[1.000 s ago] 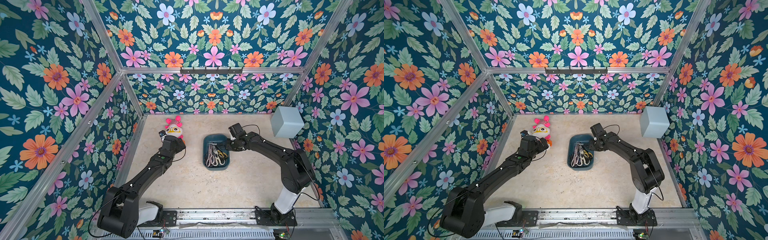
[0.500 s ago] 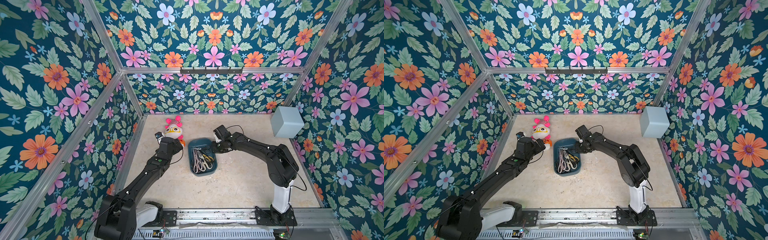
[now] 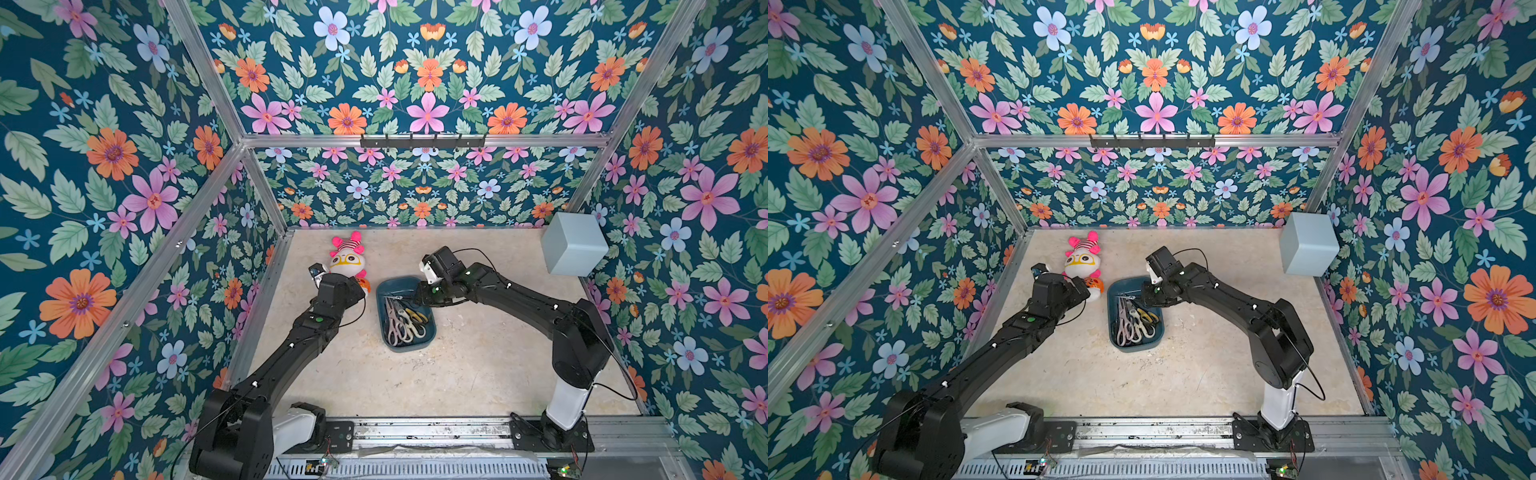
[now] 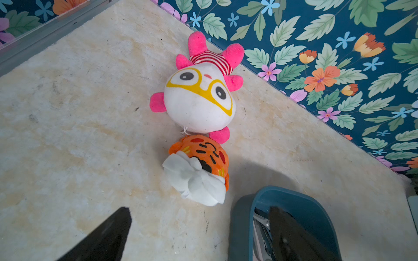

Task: Take the scissors out of the storage box
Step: Move the storage box to the center of the board, then pick up the scissors from the storage box.

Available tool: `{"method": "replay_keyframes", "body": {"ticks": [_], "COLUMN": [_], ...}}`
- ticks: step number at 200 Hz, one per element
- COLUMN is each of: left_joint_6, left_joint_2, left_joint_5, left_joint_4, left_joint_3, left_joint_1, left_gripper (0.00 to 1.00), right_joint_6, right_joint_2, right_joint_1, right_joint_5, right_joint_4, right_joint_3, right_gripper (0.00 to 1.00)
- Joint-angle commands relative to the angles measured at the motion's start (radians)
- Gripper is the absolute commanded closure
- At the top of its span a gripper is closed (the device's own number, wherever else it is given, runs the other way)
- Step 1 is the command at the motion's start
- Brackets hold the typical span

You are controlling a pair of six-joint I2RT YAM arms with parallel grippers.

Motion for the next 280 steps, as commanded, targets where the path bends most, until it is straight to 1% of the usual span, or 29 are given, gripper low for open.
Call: {"method": "replay_keyframes", "body": {"ticks": [1,49,88,138,187,230,250,280], "left_joint_6": [-0.007,-0.021,-0.027,-0.033,-0.036,-0.036,-0.036,-0.035], "left_joint_2": [0.001,-0.007,-0.011,-0.013,-0.021,-0.034,-0.04,-0.045], "left_joint_5": [-0.008,-0.02,-0.026,-0.027,-0.03,-0.034,-0.039,-0.042], "left_joint_4": [-0.005,-0.016,-0.019,-0.017,-0.017,-0.019,-0.019,-0.019], "left_joint_3": [0.003,-0.004,-0.011,-0.016,-0.029,-0.042,-0.045,-0.049], "left_joint_1": [0.004,0.014,0.017,0.018,0.019,0.02,0.019,0.021], "left_gripper": [0.01,0.01,0.01,0.01,0.01,0.01,0.01,0.01], "right_joint_6": [0.012,0.056,0.056,0.054,0.064,0.069,0.071,0.074], "right_joint_2": [0.008,0.052,0.083,0.098,0.109,0.117,0.12,0.121], "right_joint_1": [0.018,0.028,0.037,0.043,0.046,0.051,0.051,0.051], "right_joint_5": [-0.107,-0.216,-0.237,-0.231,-0.235,-0.236,-0.231,-0.225], "right_joint_4": [0.042,0.126,0.116,0.097,0.099,0.098,0.094,0.092], "right_joint_3": [-0.023,-0.059,-0.063,-0.061,-0.063,-0.06,-0.058,-0.058], "right_gripper": [0.66,0.67,0.67,0.69,0.74,0.75,0.77,0.84]}}
